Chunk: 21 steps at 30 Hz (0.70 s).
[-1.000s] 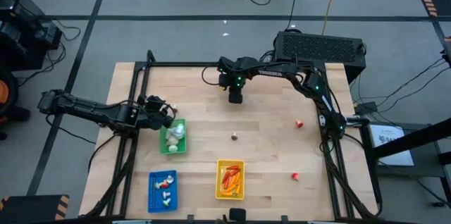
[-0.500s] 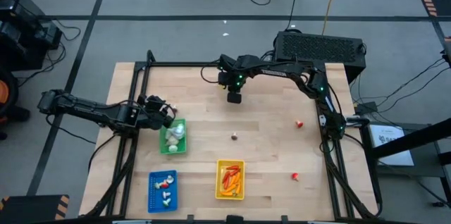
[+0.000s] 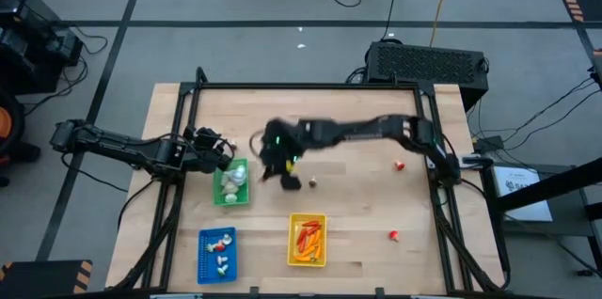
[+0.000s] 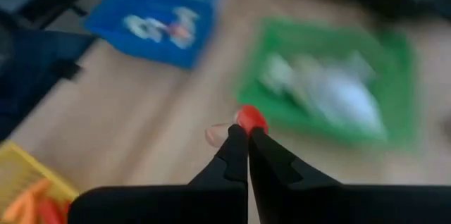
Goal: Sort produce into baskets
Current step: Put the red mushroom into the blue basket
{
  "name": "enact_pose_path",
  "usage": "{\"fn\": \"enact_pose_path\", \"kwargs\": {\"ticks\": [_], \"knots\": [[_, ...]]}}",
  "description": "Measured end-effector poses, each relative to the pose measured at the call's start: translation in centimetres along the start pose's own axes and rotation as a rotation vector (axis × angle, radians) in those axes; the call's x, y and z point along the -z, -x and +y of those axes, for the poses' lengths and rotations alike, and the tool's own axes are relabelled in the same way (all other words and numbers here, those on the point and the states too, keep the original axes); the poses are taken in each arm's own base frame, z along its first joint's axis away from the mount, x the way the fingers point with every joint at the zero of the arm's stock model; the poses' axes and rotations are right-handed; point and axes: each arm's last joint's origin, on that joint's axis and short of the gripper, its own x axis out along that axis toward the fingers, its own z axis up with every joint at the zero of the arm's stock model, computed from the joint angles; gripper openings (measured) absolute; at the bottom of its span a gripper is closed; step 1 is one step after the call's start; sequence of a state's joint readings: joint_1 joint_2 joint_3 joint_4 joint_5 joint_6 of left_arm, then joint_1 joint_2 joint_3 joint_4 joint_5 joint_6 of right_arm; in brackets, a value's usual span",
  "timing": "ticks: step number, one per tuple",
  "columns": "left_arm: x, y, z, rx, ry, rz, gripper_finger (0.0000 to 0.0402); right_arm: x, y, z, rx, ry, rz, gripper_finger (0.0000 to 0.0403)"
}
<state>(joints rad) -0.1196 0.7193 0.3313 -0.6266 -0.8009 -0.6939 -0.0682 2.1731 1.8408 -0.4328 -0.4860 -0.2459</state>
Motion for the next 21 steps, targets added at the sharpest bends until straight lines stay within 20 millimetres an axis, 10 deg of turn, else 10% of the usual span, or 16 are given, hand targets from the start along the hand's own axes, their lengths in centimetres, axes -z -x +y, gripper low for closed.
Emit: {"fn": "enact_pose_path", "kwargs": {"ticks": [8,21], "knots": [[0.0,0.0,0.0,0.002,0.002,-0.003,0.0125,-4.2,-4.9,8.7,-0.086,0.331,-0.322,0.0],[-0.3,0.0,-0.2,0.016,0.011,-0.026,0.0125,-3.1,-11.1,11.8,-0.08,0.308,-0.611,0.0]]}}
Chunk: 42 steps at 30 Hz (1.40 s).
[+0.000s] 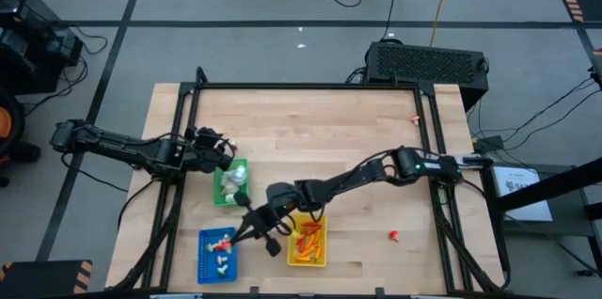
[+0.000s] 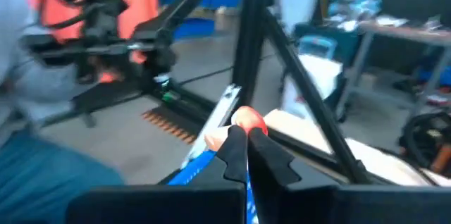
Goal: Sort produce into baskets
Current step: Put the red mushroom into the blue basket
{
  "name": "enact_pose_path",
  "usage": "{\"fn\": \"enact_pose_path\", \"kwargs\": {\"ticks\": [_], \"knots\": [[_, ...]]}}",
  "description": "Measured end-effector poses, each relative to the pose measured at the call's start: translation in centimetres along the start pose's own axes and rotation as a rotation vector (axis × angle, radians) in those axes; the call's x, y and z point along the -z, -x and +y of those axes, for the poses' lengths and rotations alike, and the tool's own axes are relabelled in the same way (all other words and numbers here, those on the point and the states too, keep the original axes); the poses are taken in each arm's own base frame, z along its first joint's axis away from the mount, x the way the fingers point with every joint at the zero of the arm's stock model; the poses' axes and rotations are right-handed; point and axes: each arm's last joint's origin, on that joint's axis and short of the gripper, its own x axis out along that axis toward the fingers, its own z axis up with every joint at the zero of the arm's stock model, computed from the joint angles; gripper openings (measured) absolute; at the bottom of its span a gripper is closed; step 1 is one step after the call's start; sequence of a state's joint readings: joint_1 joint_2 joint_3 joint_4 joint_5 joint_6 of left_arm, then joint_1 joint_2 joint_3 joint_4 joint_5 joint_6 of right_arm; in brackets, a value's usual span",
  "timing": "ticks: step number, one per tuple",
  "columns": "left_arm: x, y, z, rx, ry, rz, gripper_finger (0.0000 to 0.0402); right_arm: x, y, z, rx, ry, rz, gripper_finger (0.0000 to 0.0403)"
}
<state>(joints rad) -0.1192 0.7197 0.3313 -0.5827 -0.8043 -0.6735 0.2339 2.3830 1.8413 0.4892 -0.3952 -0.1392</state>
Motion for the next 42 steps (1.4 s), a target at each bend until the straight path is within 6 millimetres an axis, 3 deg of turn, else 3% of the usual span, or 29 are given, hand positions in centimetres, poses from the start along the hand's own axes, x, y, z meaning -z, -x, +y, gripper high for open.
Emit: {"fn": "enact_pose_path", "kwargs": {"ticks": [9,15,27,42], "knots": [[-0.1,0.0,0.1,-0.026,-0.018,-0.022,0.0125,4.2,-3.4,-0.4,0.039,-0.202,0.038,0.0],[-0.3,0.0,0.0,-0.041,-0.05,-0.053,0.0125,4.1,-4.8,-0.8,0.033,-0.242,0.112,0.0],[-0.5,0.0,-0.2,-0.032,-0.065,-0.073,0.0125,4.5,-4.8,-0.7,0.035,-0.264,0.16,0.0002],[-0.5,0.0,-0.2,-0.032,-0.065,-0.072,0.0125,4.9,-4.7,-0.7,0.037,-0.309,0.196,0.0119]]}}
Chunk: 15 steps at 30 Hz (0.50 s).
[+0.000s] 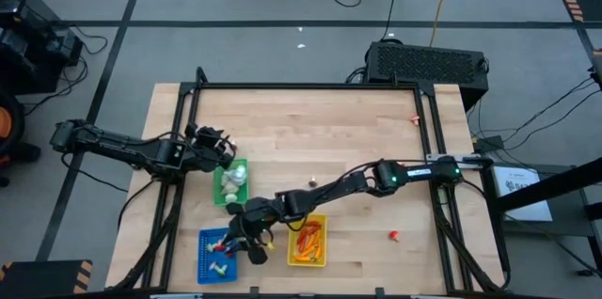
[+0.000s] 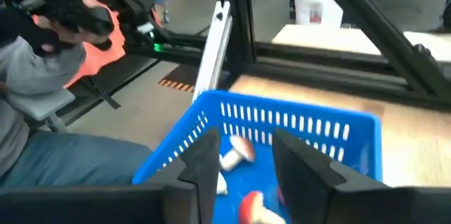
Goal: Sort produce into baskets
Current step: Put the red mushroom into the blue basket
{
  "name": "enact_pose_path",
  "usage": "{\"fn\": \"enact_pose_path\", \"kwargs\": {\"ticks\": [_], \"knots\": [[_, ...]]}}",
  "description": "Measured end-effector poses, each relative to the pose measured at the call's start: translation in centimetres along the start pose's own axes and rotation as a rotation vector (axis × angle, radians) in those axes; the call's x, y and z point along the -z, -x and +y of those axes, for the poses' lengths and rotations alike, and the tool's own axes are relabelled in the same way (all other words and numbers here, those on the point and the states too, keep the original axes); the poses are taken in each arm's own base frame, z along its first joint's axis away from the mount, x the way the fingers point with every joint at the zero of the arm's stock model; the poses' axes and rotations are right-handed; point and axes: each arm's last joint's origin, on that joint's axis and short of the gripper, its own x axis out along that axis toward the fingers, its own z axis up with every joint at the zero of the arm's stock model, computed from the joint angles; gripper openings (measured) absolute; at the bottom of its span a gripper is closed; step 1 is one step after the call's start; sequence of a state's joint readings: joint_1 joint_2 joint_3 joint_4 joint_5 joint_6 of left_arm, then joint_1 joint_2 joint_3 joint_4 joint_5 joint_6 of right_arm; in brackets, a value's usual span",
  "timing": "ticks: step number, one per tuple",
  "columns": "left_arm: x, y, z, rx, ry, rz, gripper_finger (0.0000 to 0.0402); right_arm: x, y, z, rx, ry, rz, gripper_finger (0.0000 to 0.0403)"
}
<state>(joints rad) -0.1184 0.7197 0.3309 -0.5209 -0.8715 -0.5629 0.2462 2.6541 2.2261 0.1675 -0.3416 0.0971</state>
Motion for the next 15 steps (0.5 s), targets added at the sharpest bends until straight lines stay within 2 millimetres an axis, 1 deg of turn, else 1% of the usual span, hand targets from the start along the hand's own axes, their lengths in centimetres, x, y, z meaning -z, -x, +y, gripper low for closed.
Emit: {"fn": "enact_pose_path", "kwargs": {"ticks": [1,4,6,9,12,15], "knots": [[0.0,0.0,0.0,0.0,0.0,0.0,0.0125,0.1,0.1,-0.2,0.003,-0.005,0.012,0.0126],[0.0,0.0,0.0,0.003,0.001,0.001,0.0125,-0.6,1.2,-0.8,0.024,-0.032,0.1,0.0138],[0.0,0.0,0.0,0.005,0.001,0.002,0.0125,-2.0,2.6,-1.0,0.042,-0.036,0.17,0.0141],[0.0,0.0,0.0,0.006,0.004,0.001,0.0125,-5.2,5.4,-0.6,0.06,-0.013,0.261,0.0141],[0.0,0.0,0.0,0.007,0.004,-0.001,0.0125,-7.6,8.7,0.0,0.082,0.01,0.383,0.0141],[-0.1,0.0,-0.1,0.009,0.006,-0.002,0.0125,-8.8,12.2,0.0,0.131,0.008,0.55,0.0141]]}}
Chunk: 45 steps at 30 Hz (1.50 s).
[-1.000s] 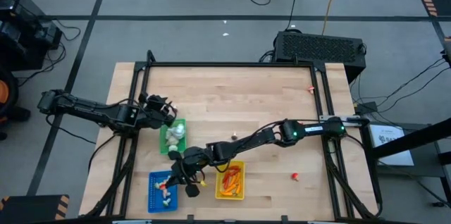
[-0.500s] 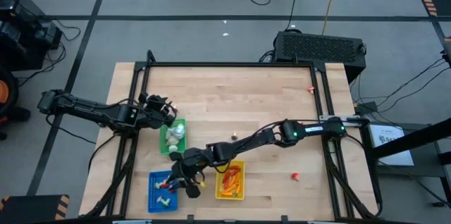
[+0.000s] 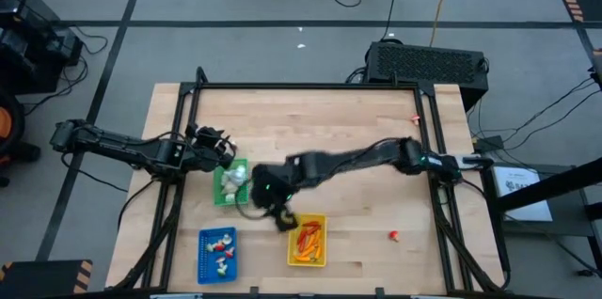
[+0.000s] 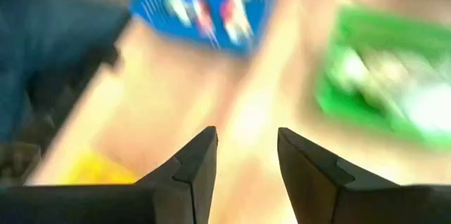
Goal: Sort produce into baskets
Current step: Put the red mushroom into the blue basket
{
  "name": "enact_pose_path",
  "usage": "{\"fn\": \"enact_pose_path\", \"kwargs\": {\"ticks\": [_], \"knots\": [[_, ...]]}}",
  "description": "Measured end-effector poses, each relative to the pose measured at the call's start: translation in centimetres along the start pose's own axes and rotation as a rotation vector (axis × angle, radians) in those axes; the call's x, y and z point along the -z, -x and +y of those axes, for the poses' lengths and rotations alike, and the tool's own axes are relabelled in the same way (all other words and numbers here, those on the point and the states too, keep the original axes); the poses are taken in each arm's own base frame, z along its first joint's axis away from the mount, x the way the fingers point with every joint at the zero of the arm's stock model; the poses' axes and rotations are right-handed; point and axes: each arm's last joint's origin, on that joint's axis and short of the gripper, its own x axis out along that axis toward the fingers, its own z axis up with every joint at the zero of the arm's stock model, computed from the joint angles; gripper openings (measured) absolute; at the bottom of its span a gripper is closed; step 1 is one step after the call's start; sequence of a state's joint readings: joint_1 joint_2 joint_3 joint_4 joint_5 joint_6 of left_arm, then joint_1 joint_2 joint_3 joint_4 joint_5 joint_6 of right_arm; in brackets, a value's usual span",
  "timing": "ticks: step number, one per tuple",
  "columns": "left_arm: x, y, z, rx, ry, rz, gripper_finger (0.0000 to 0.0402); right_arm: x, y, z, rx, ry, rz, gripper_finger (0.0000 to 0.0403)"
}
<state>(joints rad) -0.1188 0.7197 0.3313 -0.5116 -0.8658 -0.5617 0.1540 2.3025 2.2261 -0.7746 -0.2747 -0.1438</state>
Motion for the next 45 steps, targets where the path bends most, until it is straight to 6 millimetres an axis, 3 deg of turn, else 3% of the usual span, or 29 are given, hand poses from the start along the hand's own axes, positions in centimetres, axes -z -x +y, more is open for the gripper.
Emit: {"fn": "enact_pose_path", "kwargs": {"ticks": [6,12,16,19,25,30,37,41,45], "knots": [[0.0,0.0,0.0,0.001,0.002,-0.002,0.0125,2.5,7.6,-2.6,0.03,-0.059,0.277,0.0141],[0.0,0.0,0.0,0.002,0.003,-0.002,0.0125,6.3,11.7,-6.3,0.007,-0.27,0.541,0.0141],[0.0,0.0,0.0,0.012,0.0,0.006,0.0125,7.3,14.1,-7.7,0.039,-0.354,0.547,0.0141],[0.0,0.0,-0.1,0.023,0.0,0.014,0.0125,9.0,16.1,-7.8,0.083,-0.418,0.589,0.0141],[0.0,0.0,-0.1,0.034,0.004,0.016,0.0125,14.8,21.0,-4.6,0.288,-0.527,0.631,0.0141],[0.0,0.0,-0.2,0.045,0.007,0.023,0.0125,20.3,22.3,-1.9,0.379,-0.617,0.555,0.0141],[0.0,0.0,-0.2,0.058,0.046,0.025,0.0125,26.7,21.3,1.2,0.314,-0.545,0.657,0.0141],[0.0,0.0,-0.3,0.071,0.049,0.032,0.0125,28.9,20.0,1.7,0.277,-0.518,0.714,0.0141],[-0.1,0.0,-0.3,0.074,0.054,0.029,0.0125,29.1,19.3,1.3,0.27,-0.523,0.736,0.0141]]}}
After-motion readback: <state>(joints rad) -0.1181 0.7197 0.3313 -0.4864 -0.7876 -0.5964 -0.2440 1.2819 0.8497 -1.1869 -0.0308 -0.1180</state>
